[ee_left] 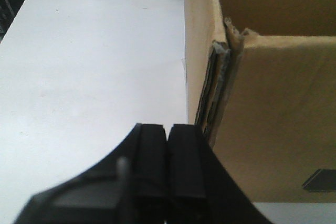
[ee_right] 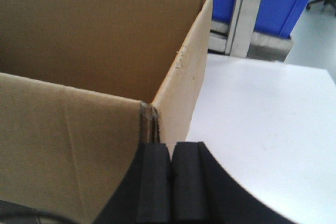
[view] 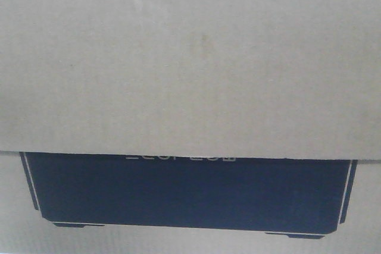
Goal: Grab box from left shelf to table start
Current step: 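Open both grippers and withdraw them from the box walls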
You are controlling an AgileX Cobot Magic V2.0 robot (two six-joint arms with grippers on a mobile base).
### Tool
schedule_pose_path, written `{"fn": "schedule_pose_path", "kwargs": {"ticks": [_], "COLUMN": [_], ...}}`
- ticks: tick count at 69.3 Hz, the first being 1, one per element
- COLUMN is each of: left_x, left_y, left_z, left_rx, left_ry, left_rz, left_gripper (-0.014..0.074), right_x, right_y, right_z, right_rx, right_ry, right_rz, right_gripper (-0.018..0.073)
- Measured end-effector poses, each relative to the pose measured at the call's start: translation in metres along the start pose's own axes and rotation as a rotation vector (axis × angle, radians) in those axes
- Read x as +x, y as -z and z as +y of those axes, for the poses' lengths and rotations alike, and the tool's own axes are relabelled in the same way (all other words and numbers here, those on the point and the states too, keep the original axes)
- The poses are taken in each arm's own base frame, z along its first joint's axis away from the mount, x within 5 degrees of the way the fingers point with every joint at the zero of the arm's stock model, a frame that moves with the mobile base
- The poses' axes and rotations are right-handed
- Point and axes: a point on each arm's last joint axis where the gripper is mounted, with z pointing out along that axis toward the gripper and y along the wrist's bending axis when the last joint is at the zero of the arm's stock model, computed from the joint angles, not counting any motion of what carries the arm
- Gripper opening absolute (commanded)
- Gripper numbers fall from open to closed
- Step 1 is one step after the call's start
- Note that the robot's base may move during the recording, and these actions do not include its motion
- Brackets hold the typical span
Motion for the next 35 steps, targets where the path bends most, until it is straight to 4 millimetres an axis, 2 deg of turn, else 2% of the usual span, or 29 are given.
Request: {"fn": "schedule_pose_path", "kwargs": {"ticks": [35], "left_x": [0.0018], "left_y": [0.0012], "left_z": [0.0], "left_rx": [0.001], "left_ry": [0.0], "left_rz": [-0.018], "left_gripper": [-0.01], "right_x": [0.0013], "right_y": [0.0002], "right_z": [-0.0021], "right_rx": [0.023], "right_ry": [0.028], "right_rz": [0.003], "right_gripper": [0.0056]}}
